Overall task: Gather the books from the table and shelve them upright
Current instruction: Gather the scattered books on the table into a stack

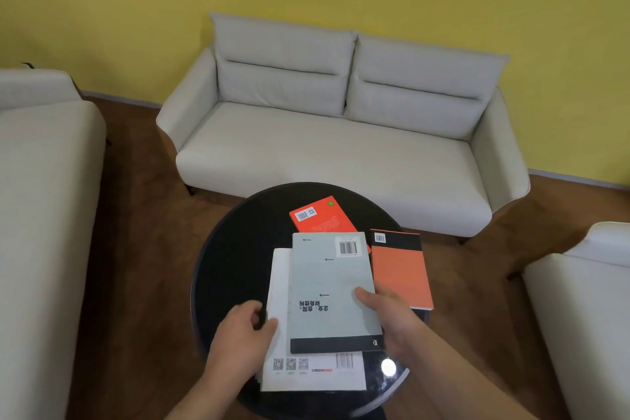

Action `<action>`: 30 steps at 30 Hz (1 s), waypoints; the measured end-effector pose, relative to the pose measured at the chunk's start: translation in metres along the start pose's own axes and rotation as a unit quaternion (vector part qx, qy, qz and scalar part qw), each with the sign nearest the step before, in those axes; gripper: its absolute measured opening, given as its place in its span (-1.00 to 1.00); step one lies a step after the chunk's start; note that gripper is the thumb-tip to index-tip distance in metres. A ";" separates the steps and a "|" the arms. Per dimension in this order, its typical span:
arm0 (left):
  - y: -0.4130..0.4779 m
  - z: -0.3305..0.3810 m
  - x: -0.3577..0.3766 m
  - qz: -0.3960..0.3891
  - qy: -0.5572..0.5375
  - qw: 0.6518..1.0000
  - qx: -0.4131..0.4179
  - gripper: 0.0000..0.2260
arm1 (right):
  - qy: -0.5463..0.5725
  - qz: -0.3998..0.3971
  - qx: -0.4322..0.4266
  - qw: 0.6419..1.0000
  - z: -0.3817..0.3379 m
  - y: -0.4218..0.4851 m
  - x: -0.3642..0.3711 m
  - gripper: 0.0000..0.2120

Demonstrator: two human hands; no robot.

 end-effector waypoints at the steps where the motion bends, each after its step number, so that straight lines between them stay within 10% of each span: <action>1: 0.003 0.000 0.003 -0.021 -0.049 0.999 0.005 -0.88 | 0.002 -0.007 0.001 1.000 0.001 0.000 0.005 -0.79; 7: 0.014 0.007 0.011 -0.044 -0.129 0.990 0.042 -0.56 | -0.028 -0.009 -0.009 1.000 0.001 0.000 0.016 -0.76; 13: 0.004 0.011 -0.028 0.121 -0.096 0.988 0.027 -0.80 | -0.070 0.006 -0.069 0.995 -0.037 -0.021 0.012 -0.80; 16: -0.005 0.036 -0.027 0.034 -0.255 0.966 -0.014 -0.75 | -0.075 -0.050 -0.150 0.985 -0.069 -0.045 0.022 -0.76; 19: -0.010 0.044 0.010 -0.188 -0.483 0.842 -0.152 -0.39 | -0.099 -0.089 -0.217 0.967 -0.096 -0.064 0.031 -0.72; 22: -0.012 0.048 0.015 -0.240 -0.585 0.747 -0.205 -0.54 | -0.206 -0.096 -0.264 0.937 -0.111 -0.074 0.040 -0.74; 25: -0.011 0.046 0.016 -0.262 -0.549 0.777 -0.163 -0.83 | -0.285 -0.060 -0.294 0.910 -0.113 -0.068 0.042 -0.57; 30: -0.018 0.061 0.008 -0.249 -0.459 0.852 -0.034 -0.46 | -0.173 -0.073 -0.159 0.969 -0.053 -0.038 0.029 -0.65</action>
Point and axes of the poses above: each hand's wrist, its own y-axis towards the middle knuckle, its own x-axis out of the palm, z = x × y, the point moved 10 cm from there along y, towards the middle knuckle, and after that the axes turned 6 degrees about -y, right-handed, at the moved point
